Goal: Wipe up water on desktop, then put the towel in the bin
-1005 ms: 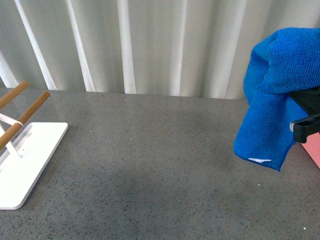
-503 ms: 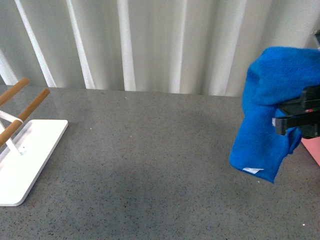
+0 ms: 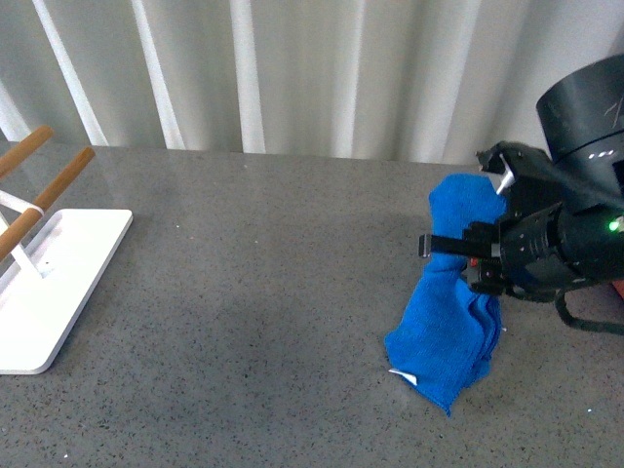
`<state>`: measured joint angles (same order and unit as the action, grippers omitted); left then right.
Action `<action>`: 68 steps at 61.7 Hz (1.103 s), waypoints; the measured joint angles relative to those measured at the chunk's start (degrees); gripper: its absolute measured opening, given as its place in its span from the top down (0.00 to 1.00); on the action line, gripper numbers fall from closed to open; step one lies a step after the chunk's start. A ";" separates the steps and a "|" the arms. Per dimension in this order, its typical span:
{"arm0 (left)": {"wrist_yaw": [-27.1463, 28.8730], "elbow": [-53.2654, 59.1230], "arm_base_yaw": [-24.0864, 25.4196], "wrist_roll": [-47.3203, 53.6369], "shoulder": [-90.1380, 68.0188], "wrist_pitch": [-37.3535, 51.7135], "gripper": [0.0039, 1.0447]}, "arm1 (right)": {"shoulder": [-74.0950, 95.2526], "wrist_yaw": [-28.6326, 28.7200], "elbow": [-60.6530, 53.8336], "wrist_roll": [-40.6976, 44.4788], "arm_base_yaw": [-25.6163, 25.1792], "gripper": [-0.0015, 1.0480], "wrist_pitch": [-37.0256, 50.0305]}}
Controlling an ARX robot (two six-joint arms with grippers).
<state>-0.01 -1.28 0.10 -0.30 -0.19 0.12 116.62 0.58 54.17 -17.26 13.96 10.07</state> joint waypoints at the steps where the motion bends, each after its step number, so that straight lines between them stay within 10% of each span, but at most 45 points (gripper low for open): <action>1: -0.02 0.00 0.00 0.00 0.00 0.00 0.06 | 0.74 -0.39 -0.04 -0.22 0.00 0.96 0.20; 68: 0.00 0.00 0.00 0.02 0.00 0.00 0.06 | 17.31 -2.69 19.41 4.42 -7.76 0.96 -3.63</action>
<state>-0.01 -1.28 0.10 -0.27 -0.19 0.12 133.93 -2.11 73.58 -12.84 6.20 6.44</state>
